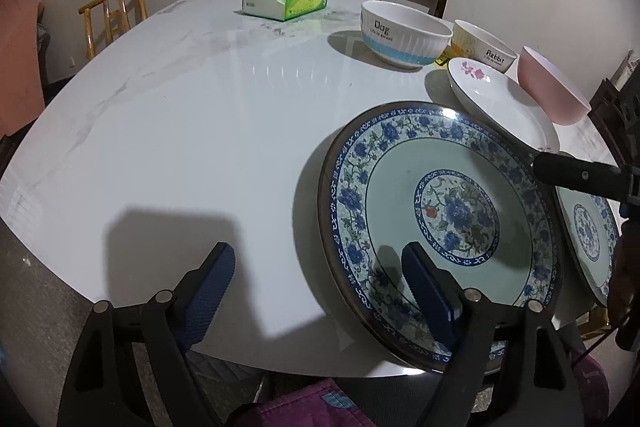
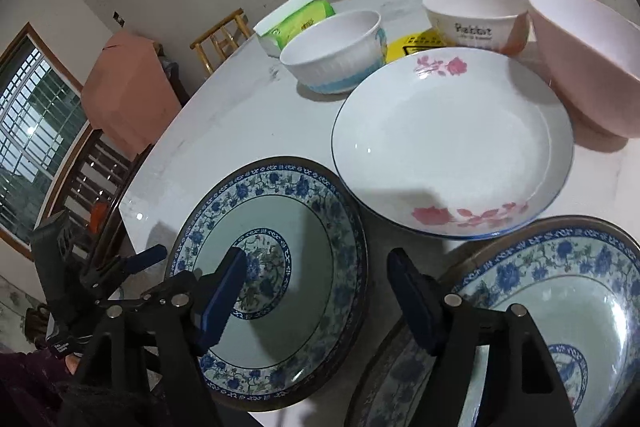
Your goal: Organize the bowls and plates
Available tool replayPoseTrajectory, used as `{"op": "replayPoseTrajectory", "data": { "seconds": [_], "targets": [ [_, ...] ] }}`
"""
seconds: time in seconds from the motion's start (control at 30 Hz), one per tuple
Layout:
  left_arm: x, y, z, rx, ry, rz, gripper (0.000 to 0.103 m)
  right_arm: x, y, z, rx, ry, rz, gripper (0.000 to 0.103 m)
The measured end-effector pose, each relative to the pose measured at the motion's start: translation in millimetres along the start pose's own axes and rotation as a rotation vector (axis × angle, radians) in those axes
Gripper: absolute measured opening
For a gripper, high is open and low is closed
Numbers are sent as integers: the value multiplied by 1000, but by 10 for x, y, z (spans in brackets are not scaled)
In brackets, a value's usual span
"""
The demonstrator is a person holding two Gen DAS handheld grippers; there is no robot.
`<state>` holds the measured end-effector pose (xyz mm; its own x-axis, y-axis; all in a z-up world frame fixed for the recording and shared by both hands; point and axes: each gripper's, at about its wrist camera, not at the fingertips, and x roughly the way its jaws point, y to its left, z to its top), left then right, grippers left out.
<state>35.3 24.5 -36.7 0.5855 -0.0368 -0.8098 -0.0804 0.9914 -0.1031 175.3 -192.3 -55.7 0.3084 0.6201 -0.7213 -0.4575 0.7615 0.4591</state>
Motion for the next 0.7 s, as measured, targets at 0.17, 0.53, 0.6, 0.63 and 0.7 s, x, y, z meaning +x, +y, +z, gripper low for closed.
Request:
{"op": "replayPoseTrajectory", "data": {
  "seconds": [0.17, 0.53, 0.6, 0.63, 0.7],
  "targets": [
    [16, -17, -1, 15, -3, -1, 73, 104, 4, 48, 3, 38, 19, 74],
    [-8, -110, -8, 81, -46, -12, 39, 228, -139, 68, 66, 78, -10, 13],
    [-2, -67, 23, 65, -42, -17, 35, 244, -115, 83, 65, 80, -19, 13],
    [0, -51, 33, 60, -41, -18, 34, 256, -108, 86, 70, 81, -17, 13],
    [2, -12, 57, 46, -40, -10, 32, 279, -104, 93, 86, 83, -4, 13]
  ]
}}
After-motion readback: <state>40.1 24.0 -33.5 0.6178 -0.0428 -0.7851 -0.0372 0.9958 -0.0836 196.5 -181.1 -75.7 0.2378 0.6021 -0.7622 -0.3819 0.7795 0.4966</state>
